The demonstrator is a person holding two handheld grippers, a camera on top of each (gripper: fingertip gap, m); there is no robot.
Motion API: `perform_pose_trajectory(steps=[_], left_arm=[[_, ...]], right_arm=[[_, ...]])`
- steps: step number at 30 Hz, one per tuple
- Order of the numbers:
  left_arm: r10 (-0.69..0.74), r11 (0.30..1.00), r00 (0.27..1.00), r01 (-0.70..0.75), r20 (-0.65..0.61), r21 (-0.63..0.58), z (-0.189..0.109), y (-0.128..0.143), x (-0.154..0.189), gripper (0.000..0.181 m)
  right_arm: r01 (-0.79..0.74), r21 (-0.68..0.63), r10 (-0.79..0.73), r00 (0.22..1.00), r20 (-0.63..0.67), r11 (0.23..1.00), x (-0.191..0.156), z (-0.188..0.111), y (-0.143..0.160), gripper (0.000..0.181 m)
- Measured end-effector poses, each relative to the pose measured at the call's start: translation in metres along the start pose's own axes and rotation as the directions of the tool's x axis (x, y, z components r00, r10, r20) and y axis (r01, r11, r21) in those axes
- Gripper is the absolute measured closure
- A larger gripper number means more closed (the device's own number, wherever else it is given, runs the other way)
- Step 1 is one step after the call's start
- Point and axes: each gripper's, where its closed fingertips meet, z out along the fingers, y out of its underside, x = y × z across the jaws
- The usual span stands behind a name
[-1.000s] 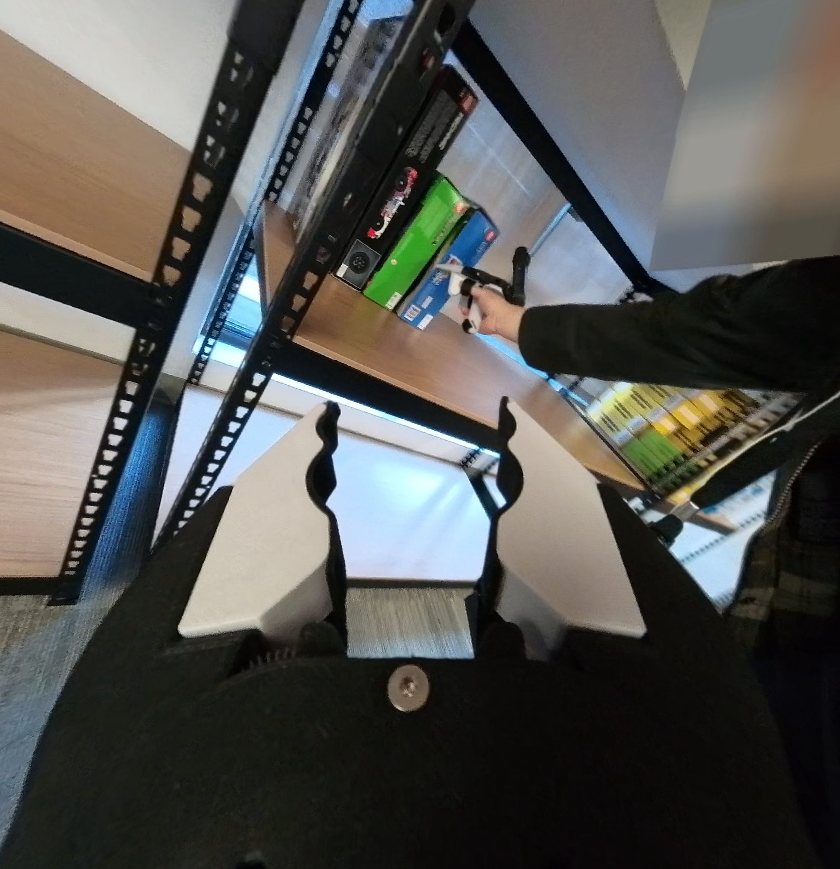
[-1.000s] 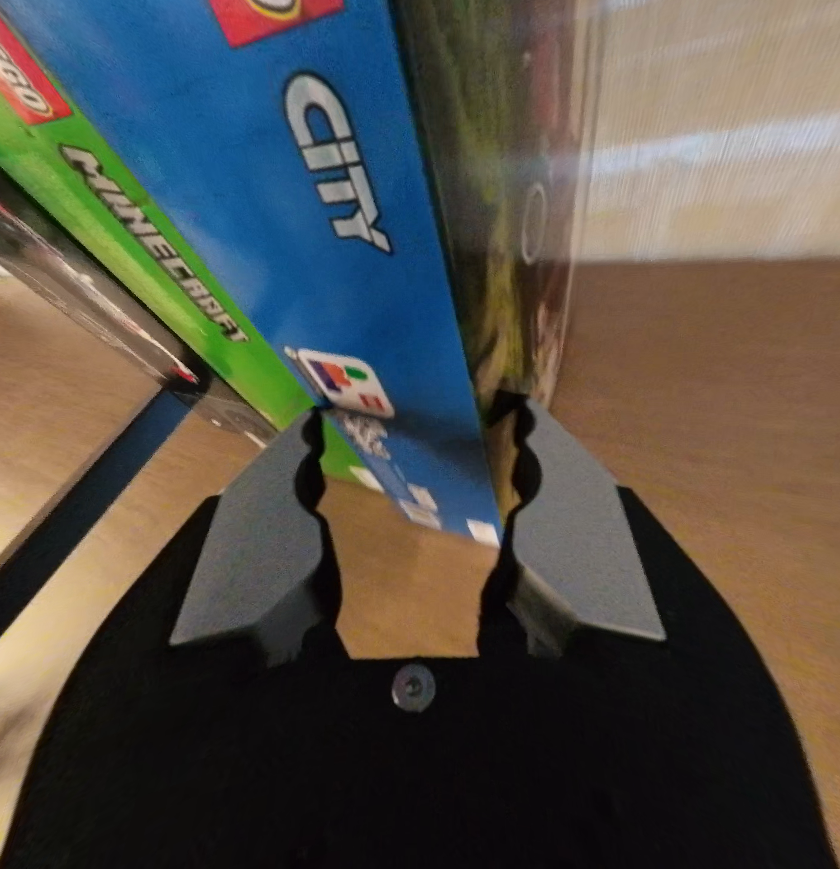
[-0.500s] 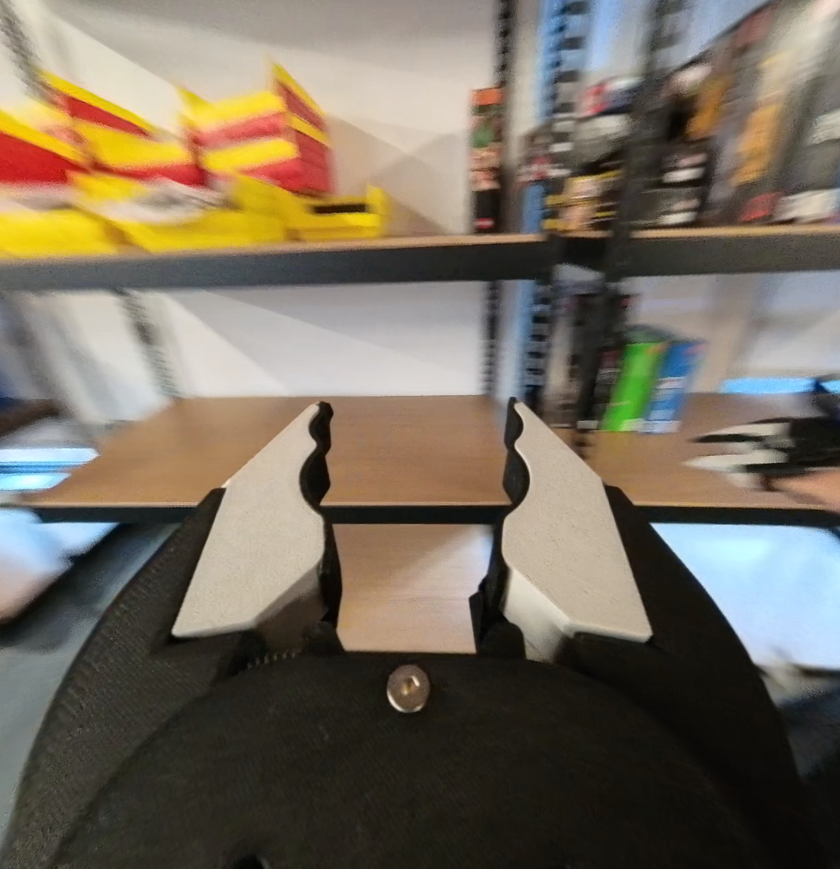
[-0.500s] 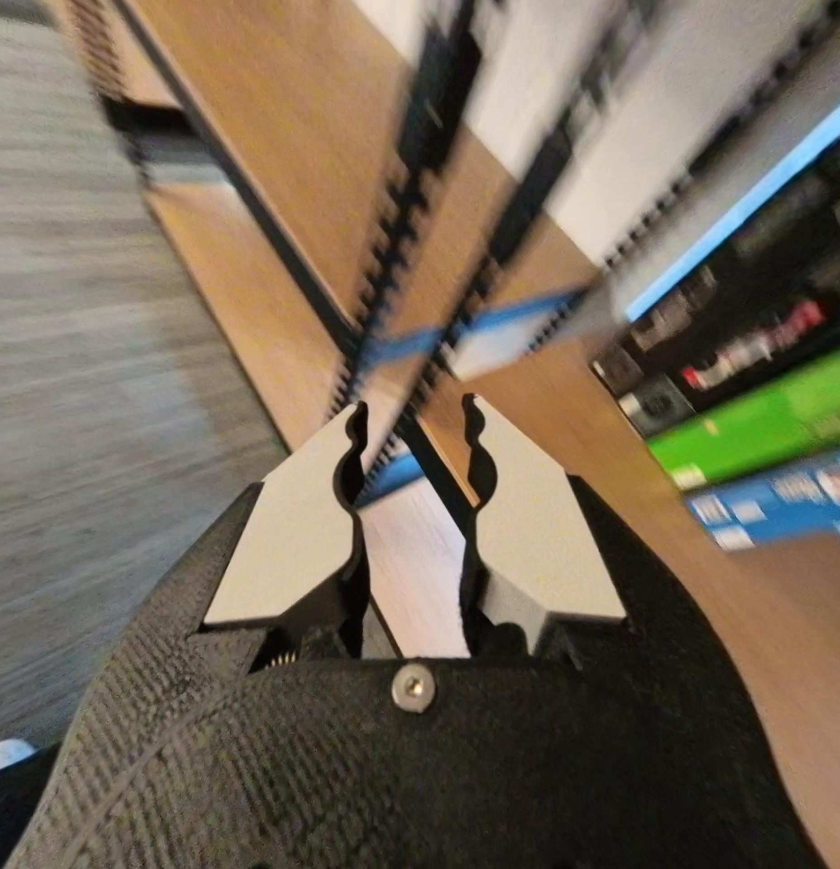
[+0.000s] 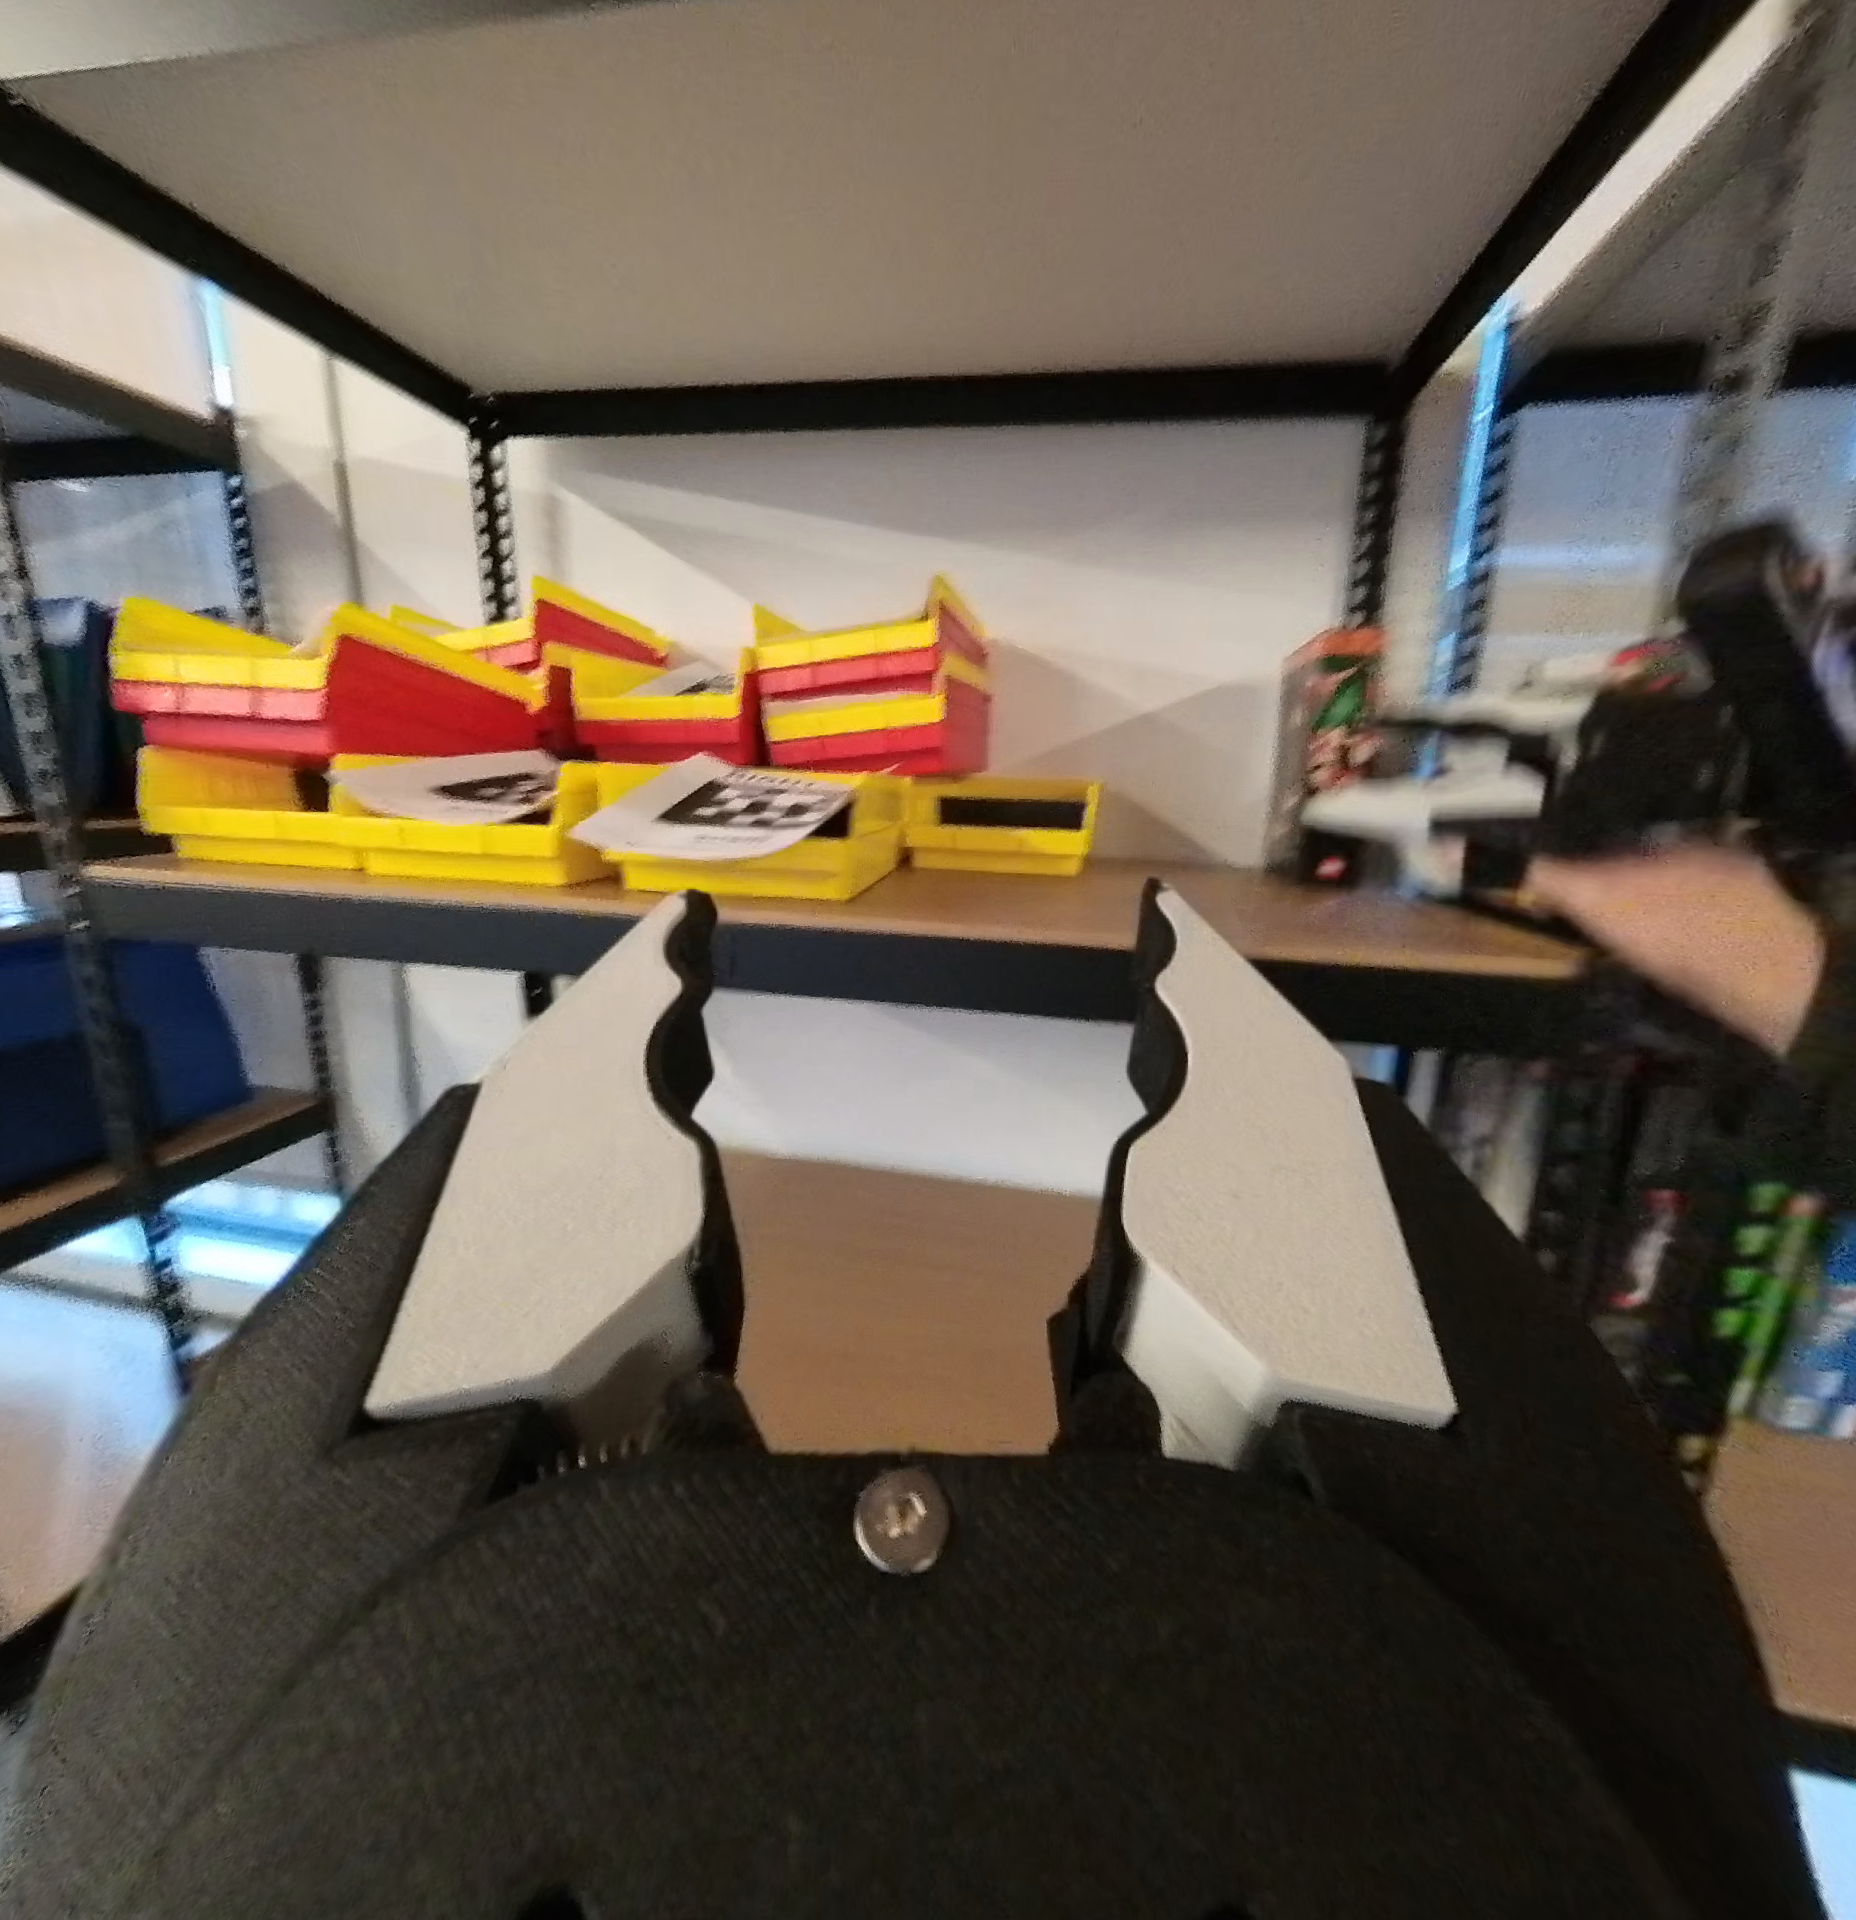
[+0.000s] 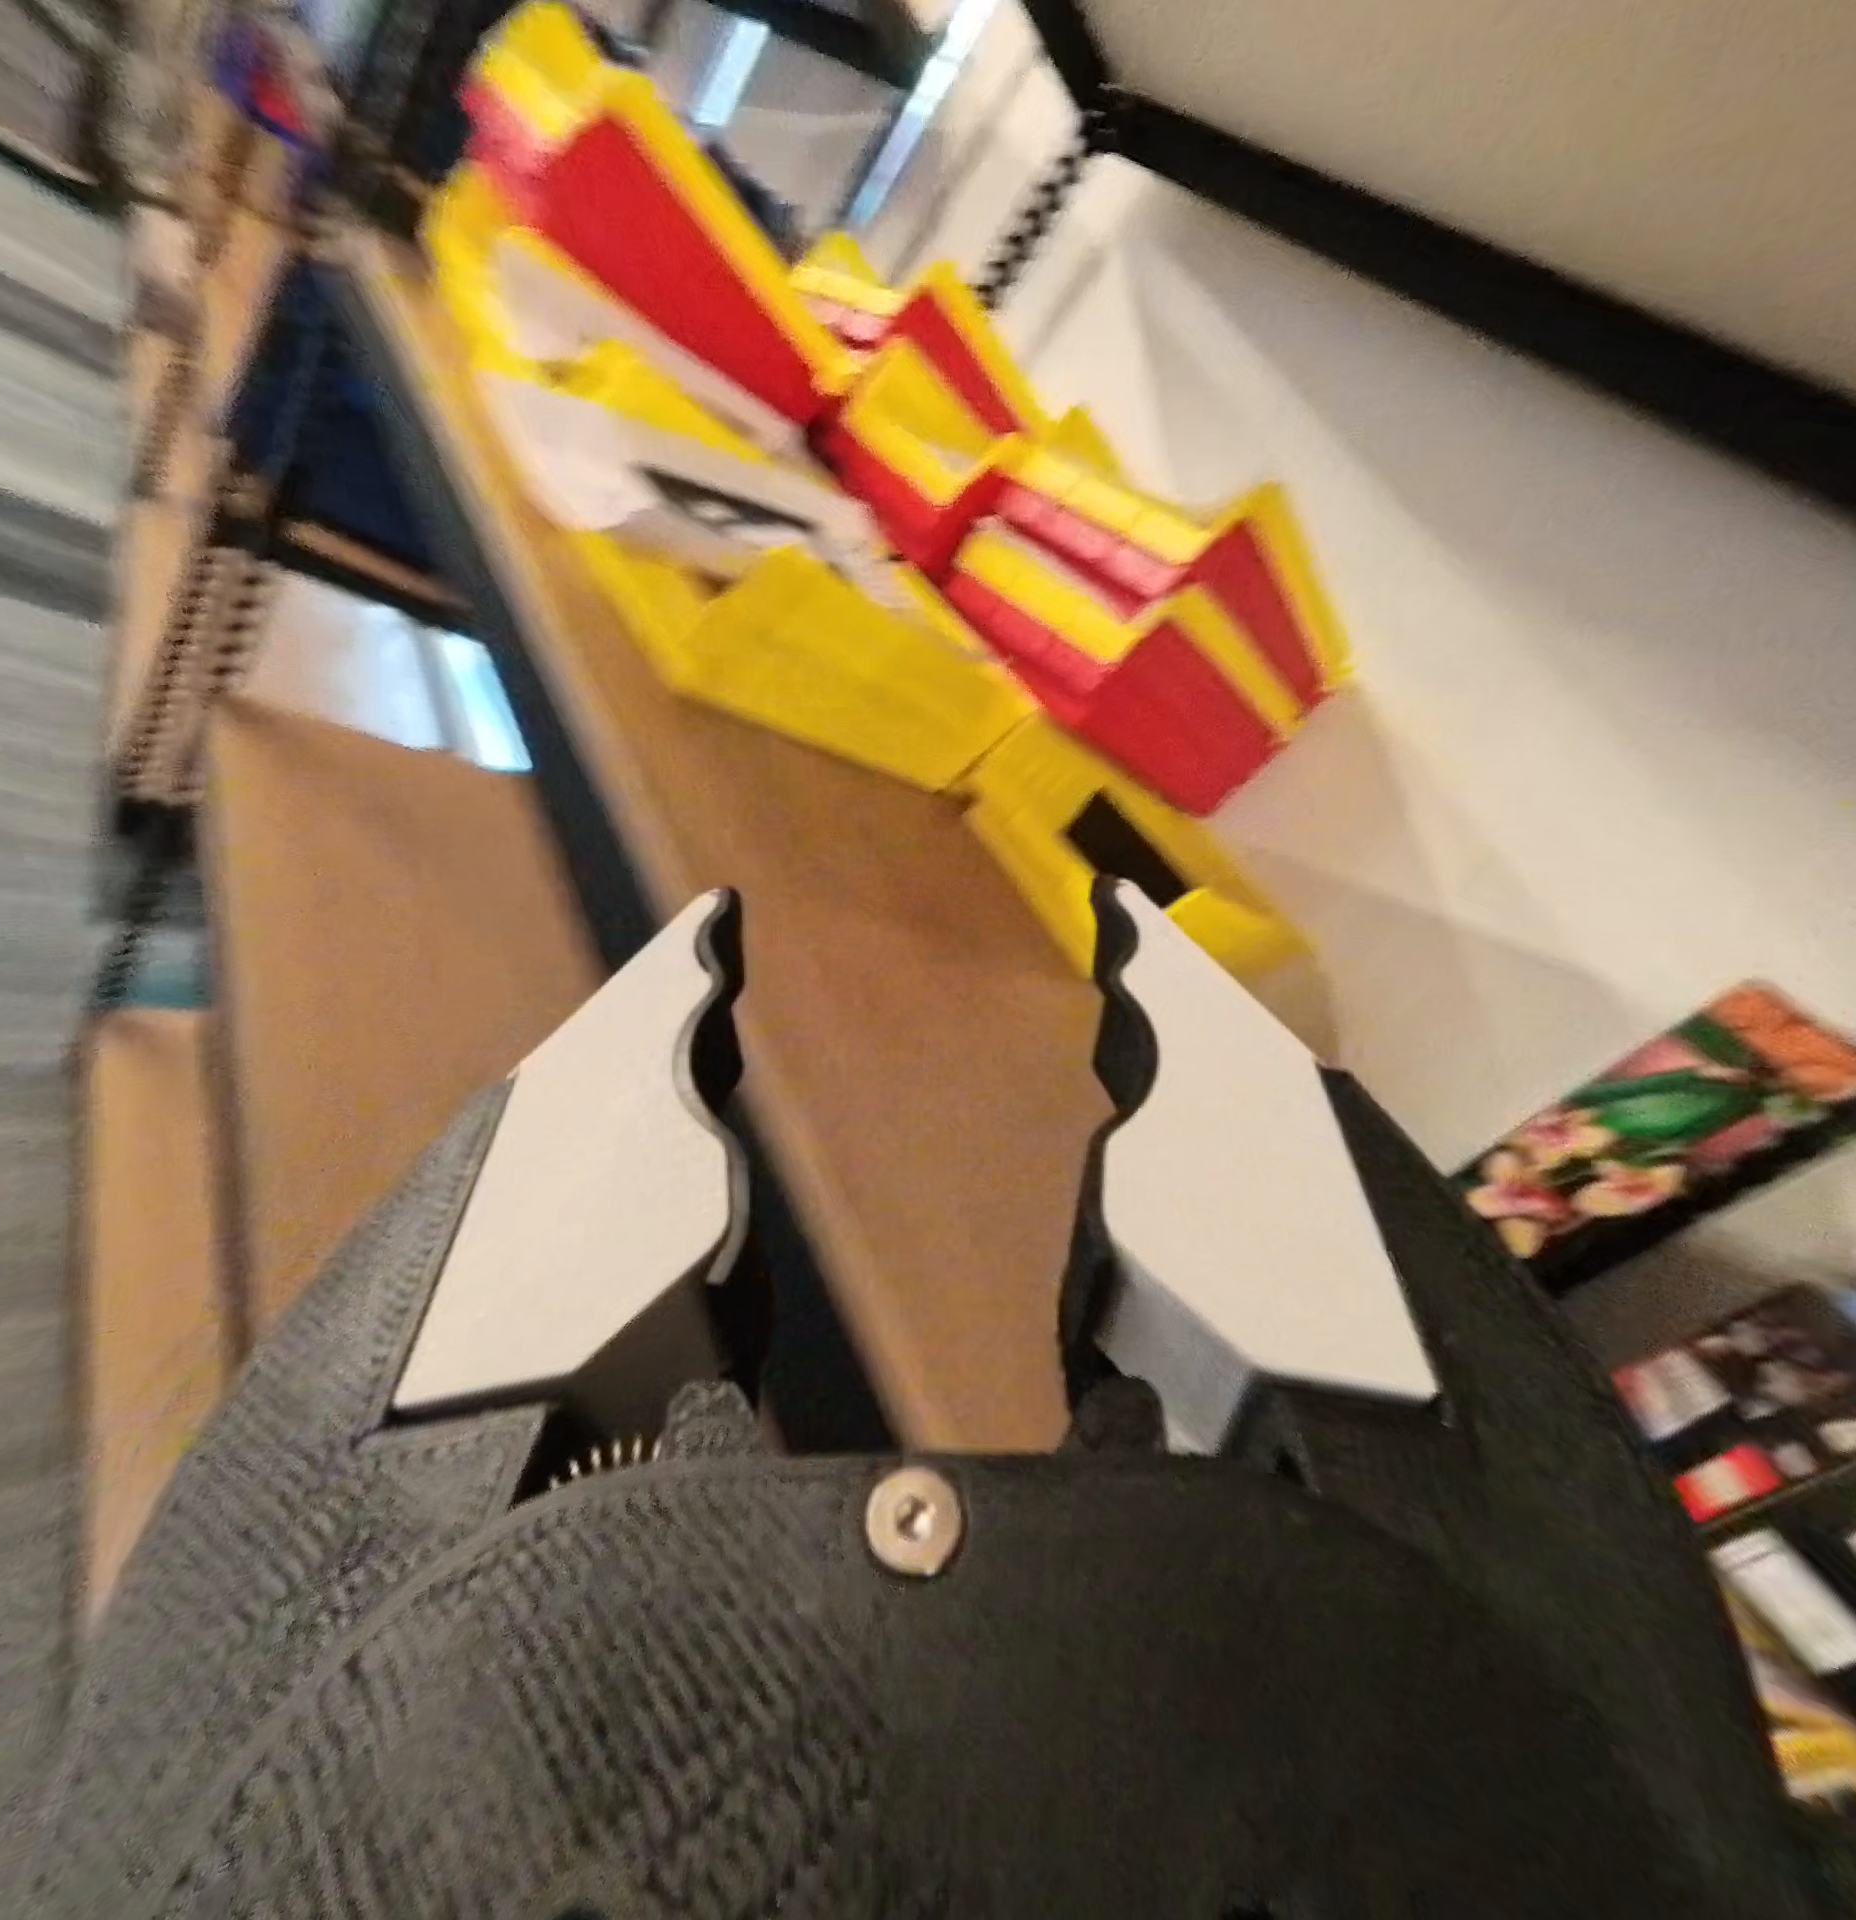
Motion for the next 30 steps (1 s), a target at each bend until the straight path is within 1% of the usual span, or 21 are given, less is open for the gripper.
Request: perform_pose_trajectory(steps=[2,3,4,5,6,7,8,10,11,13,14,16,18,20,22,24,25,26,27,28,30], left_arm=[[0.012,0.998,0.999,-0.009,0.037,-0.068,0.006,0.015,-0.032,0.1],[0.008,0.995,0.999,-0.003,0.054,-0.098,0.01,0.022,-0.049,0.099],[0.006,0.992,0.998,0.002,0.067,-0.127,0.013,0.028,-0.067,0.097],[0.009,0.989,0.997,0.002,0.072,-0.15,0.017,0.033,-0.085,0.096],[0.022,0.986,0.997,-0.009,0.077,-0.169,0.021,0.036,-0.105,0.096],[0.043,0.983,0.996,-0.028,0.082,-0.183,0.026,0.038,-0.126,0.096],[0.068,0.981,0.995,-0.052,0.078,-0.189,0.032,0.039,-0.146,0.097],[0.094,0.976,0.993,-0.079,0.065,-0.204,0.048,0.038,-0.187,0.098],[0.089,0.975,0.994,-0.075,0.059,-0.211,0.058,0.037,-0.205,0.099],[0.07,0.975,0.997,-0.058,0.046,-0.213,0.078,0.031,-0.235,0.1],[0.066,0.974,0.997,-0.057,0.038,-0.217,0.089,0.03,-0.246,0.1],[0.08,0.969,0.997,-0.072,0.021,-0.235,0.109,0.032,-0.262,0.101],[0.096,0.965,0.995,-0.09,0.012,-0.246,0.127,0.038,-0.272,0.101],[0.088,0.968,0.996,-0.086,0.001,-0.237,0.144,0.044,-0.273,0.101],[0.08,0.973,0.997,-0.079,-0.001,-0.216,0.16,0.053,-0.269,0.102],[0.078,0.975,0.997,-0.081,-0.022,-0.206,0.177,0.066,-0.263,0.107],[0.069,0.974,0.996,-0.079,-0.052,-0.213,0.188,0.074,-0.259,0.108],[0.055,0.971,0.994,-0.074,-0.09,-0.225,0.2,0.081,-0.254,0.109],[0.04,0.969,0.991,-0.07,-0.13,-0.239,0.212,0.086,-0.248,0.109],[0.029,0.966,0.984,-0.072,-0.174,-0.248,0.225,0.09,-0.242,0.109],[-0.002,0.97,0.961,-0.066,-0.277,-0.235,0.249,0.094,-0.224,0.109]], right_arm=[[0.006,-0.057,-0.013,0.993,-0.12,0.998,0.056,0.054,-0.003,0.102],[0.006,-0.124,-0.026,0.986,-0.163,0.992,0.083,0.081,0.005,0.094],[-0.031,-0.2,-0.011,0.979,-0.203,0.979,0.11,0.105,0.017,0.082],[-0.087,-0.237,0.025,0.968,-0.252,0.968,0.137,0.127,0.026,0.075],[-0.143,-0.229,0.063,0.944,-0.325,0.963,0.168,0.145,0.032,0.069],[-0.204,-0.216,0.101,0.907,-0.409,0.955,0.201,0.16,0.041,0.058],[-0.268,-0.203,0.138,0.86,-0.492,0.942,0.232,0.17,0.054,0.052],[-0.383,-0.132,0.222,0.747,-0.627,0.914,0.285,0.184,0.084,0.047],[-0.421,-0.118,0.238,0.699,-0.675,0.9,0.306,0.188,0.104,0.047],[-0.477,-0.134,0.224,0.619,-0.753,0.868,0.34,0.188,0.148,0.046],[-0.491,-0.138,0.216,0.597,-0.773,0.86,0.352,0.188,0.167,0.047],[-0.495,-0.164,0.184,0.579,-0.794,0.853,0.371,0.187,0.196,0.047],[-0.475,-0.17,0.146,0.558,-0.817,0.864,0.391,0.185,0.213,0.046],[-0.489,-0.154,0.162,0.544,-0.823,0.859,0.406,0.189,0.228,0.046],[-0.5,-0.171,0.163,0.557,-0.814,0.849,0.415,0.195,0.242,0.047],[-0.493,-0.234,0.121,0.586,-0.802,0.838,0.42,0.196,0.256,0.058],[-0.517,-0.272,0.132,0.616,-0.777,0.812,0.417,0.199,0.265,0.075],[-0.556,-0.248,0.188,0.611,-0.769,0.793,0.417,0.198,0.268,0.086],[-0.603,-0.203,0.282,0.61,-0.74,0.772,0.415,0.201,0.266,0.096],[-0.632,-0.217,0.307,0.612,-0.729,0.743,0.411,0.197,0.268,0.096],[-0.634,-0.236,0.318,0.632,-0.706,0.736,0.398,0.193,0.258,0.097]])
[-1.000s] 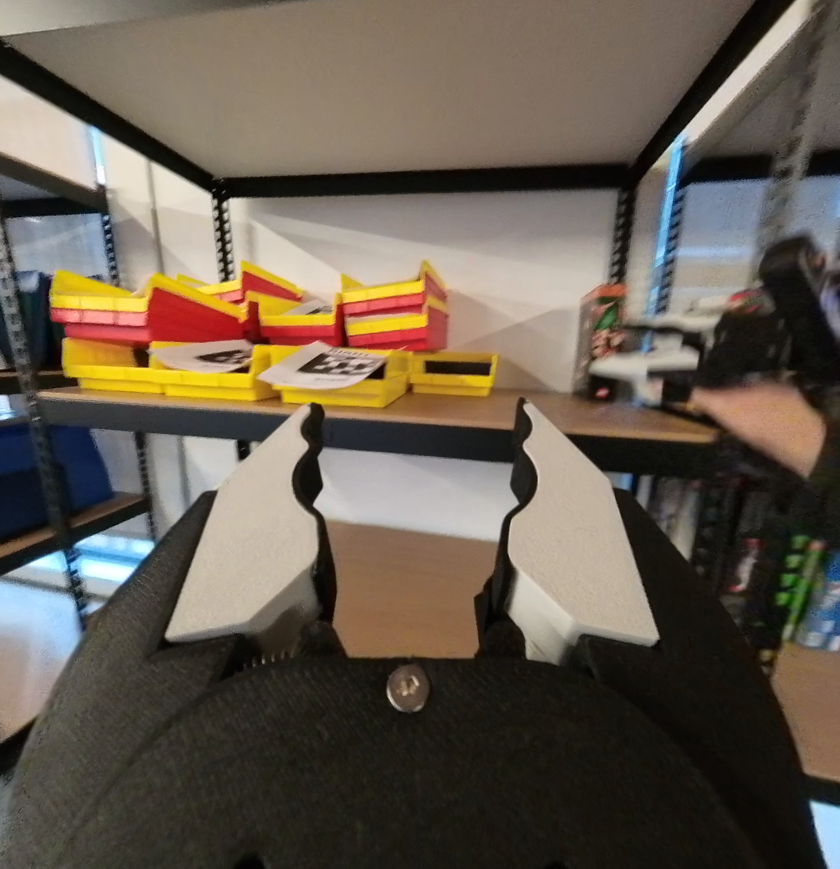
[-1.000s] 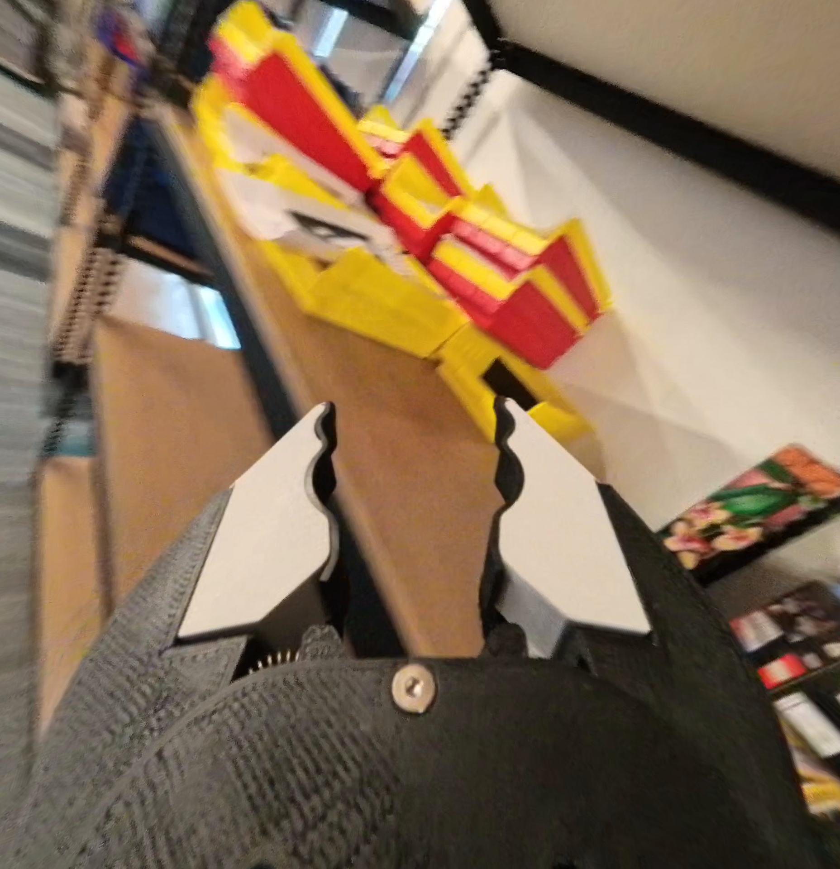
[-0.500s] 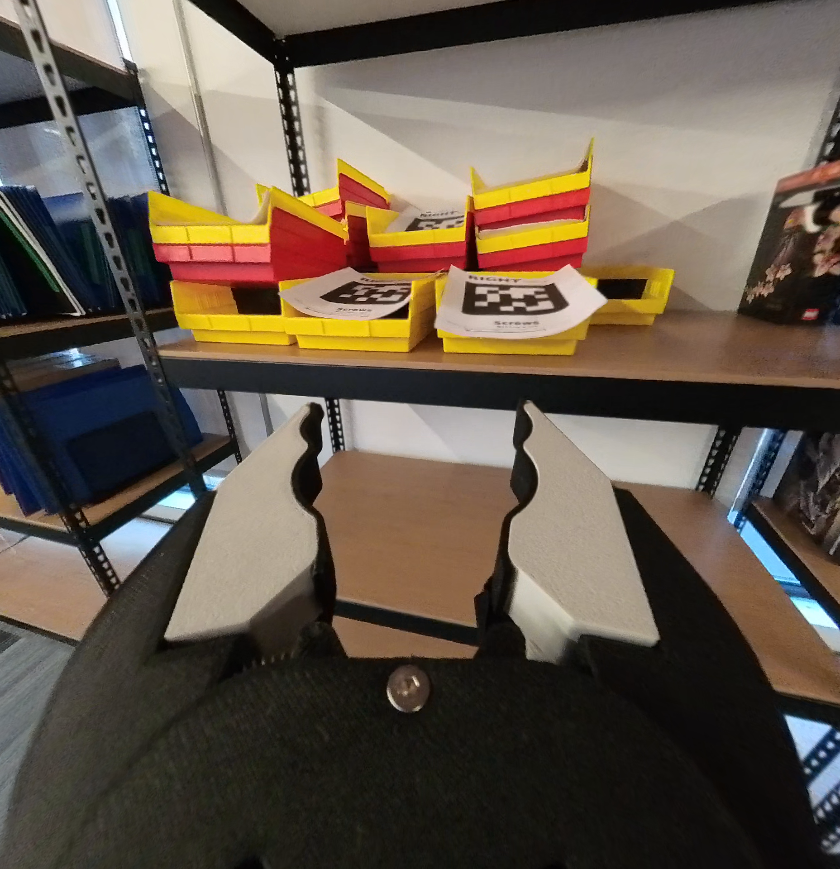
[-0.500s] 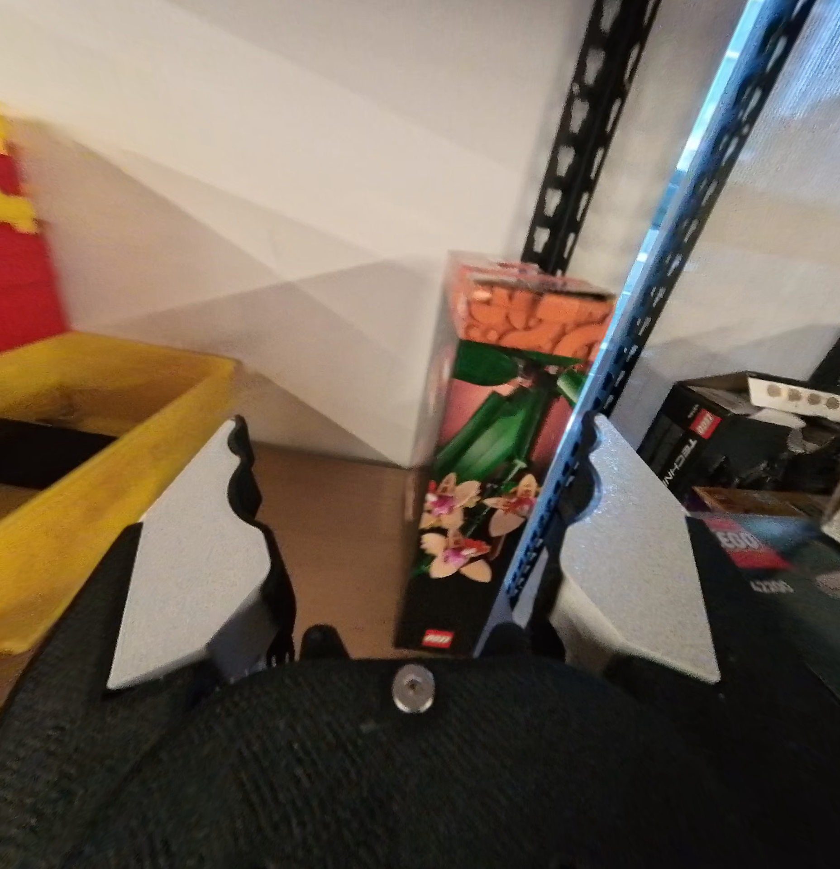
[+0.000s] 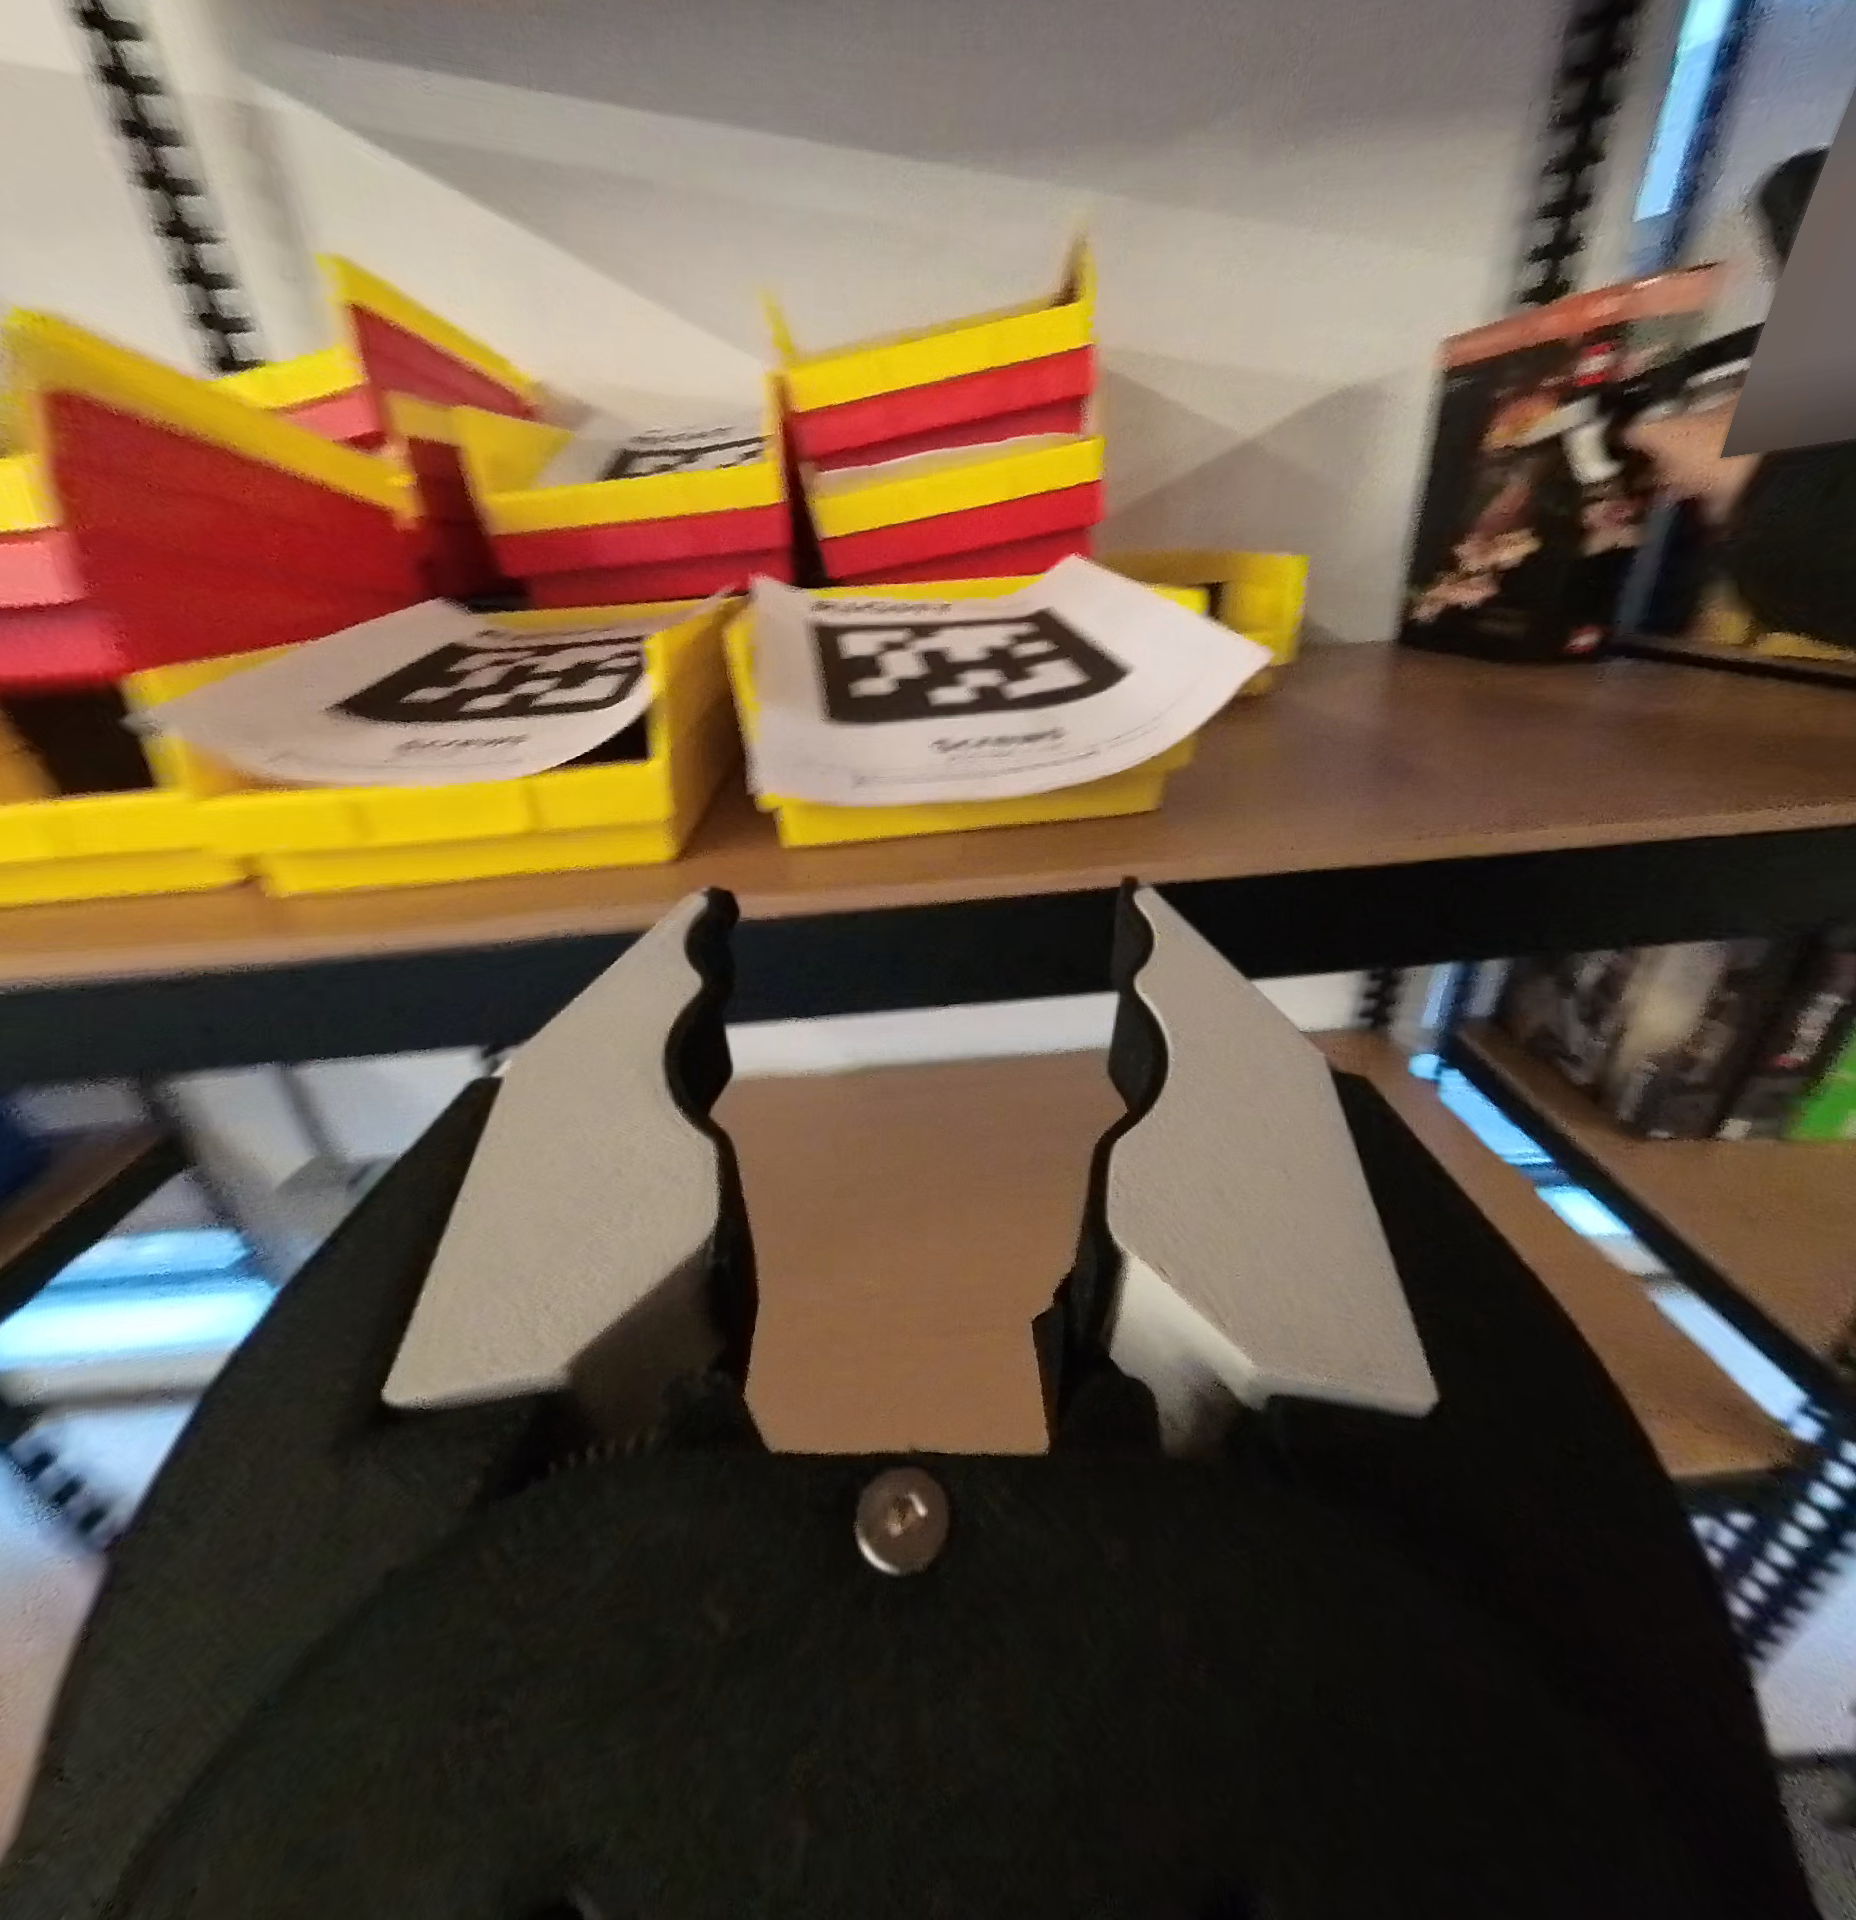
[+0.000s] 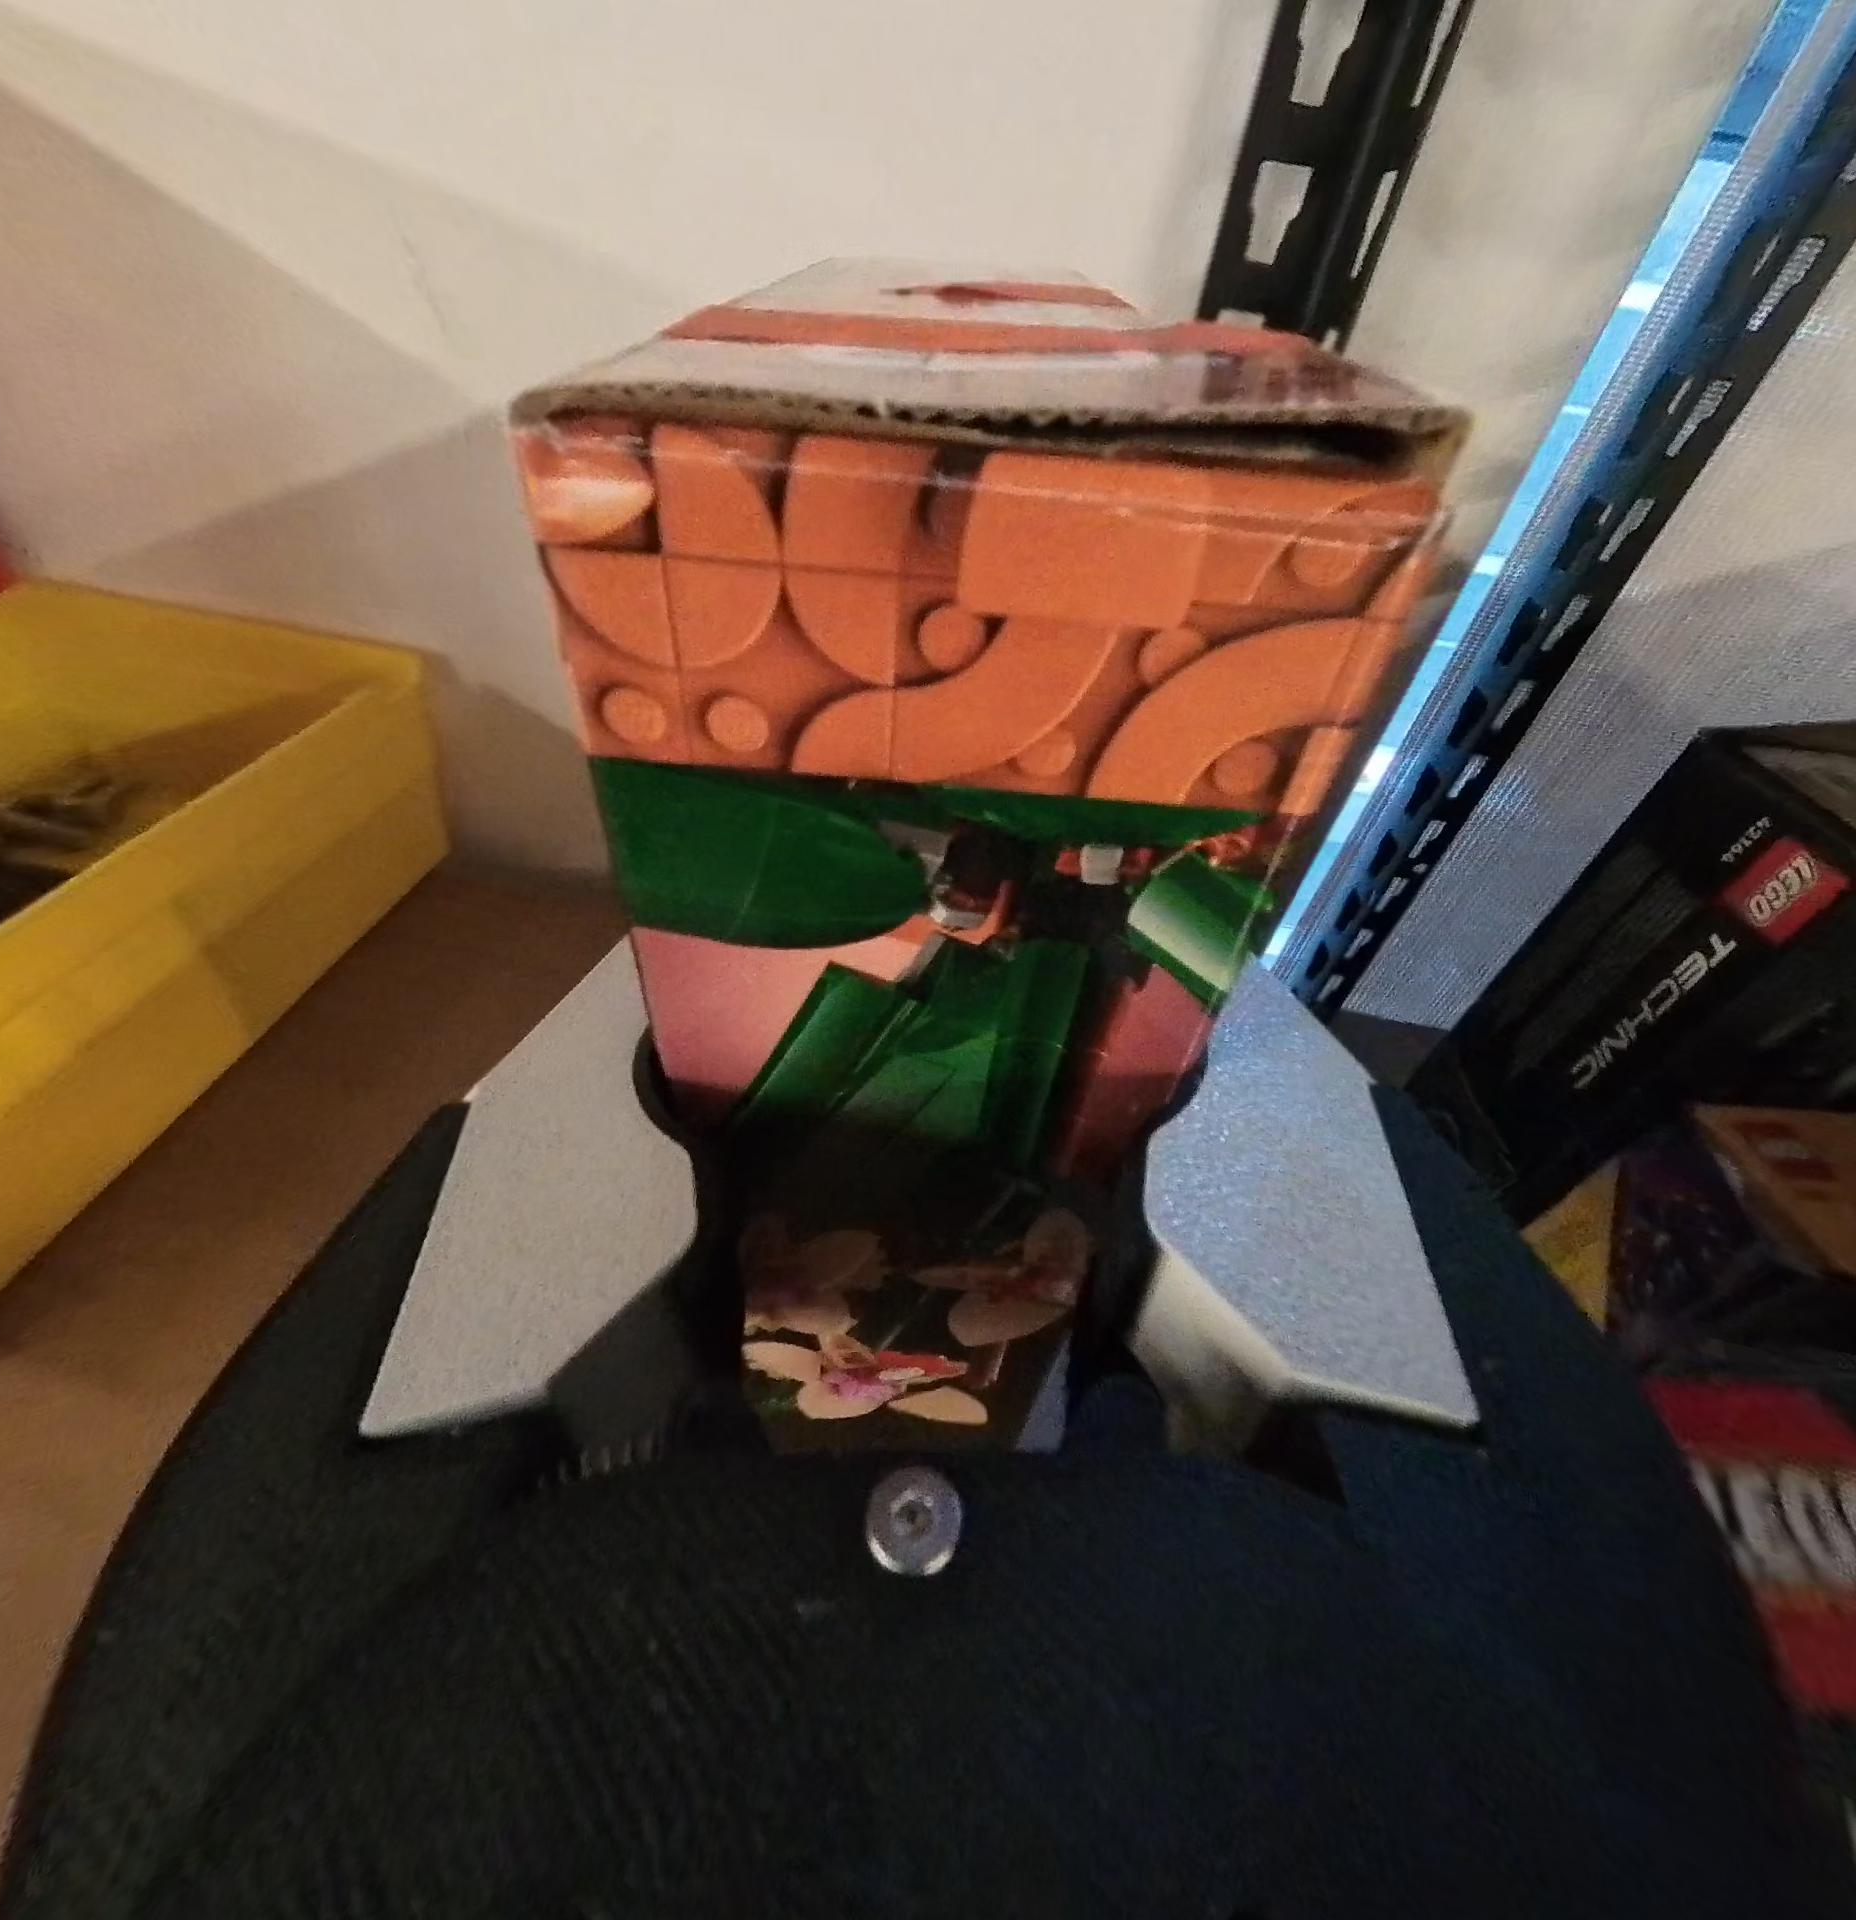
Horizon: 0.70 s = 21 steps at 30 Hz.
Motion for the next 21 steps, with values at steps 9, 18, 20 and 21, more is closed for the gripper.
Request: perform_pose_trajectory(steps=[9,18,20,21], left_arm=[[-0.05,0.991,0.75,0.119,-0.66,0.059,0.078,-0.019,0.112,0.112],[-0.051,0.962,0.502,0.258,-0.864,0.094,0.162,-0.117,0.213,0.073],[-0.129,0.944,0.478,0.327,-0.869,0.04,0.202,-0.145,0.222,0.063],[-0.174,0.934,0.441,0.357,-0.88,-0.006,0.217,-0.156,0.23,0.06]], right_arm=[[0.079,0.051,-0.088,0.972,0.216,0.996,-0.139,-0.196,0.014,0.097],[0.081,0.078,-0.111,0.822,0.559,0.994,-0.222,-0.37,0.033,0.097],[0.077,0.091,-0.116,0.794,0.597,0.993,-0.22,-0.38,0.035,0.098],[0.071,0.088,-0.11,0.784,0.611,0.994,-0.217,-0.383,0.036,0.097]])
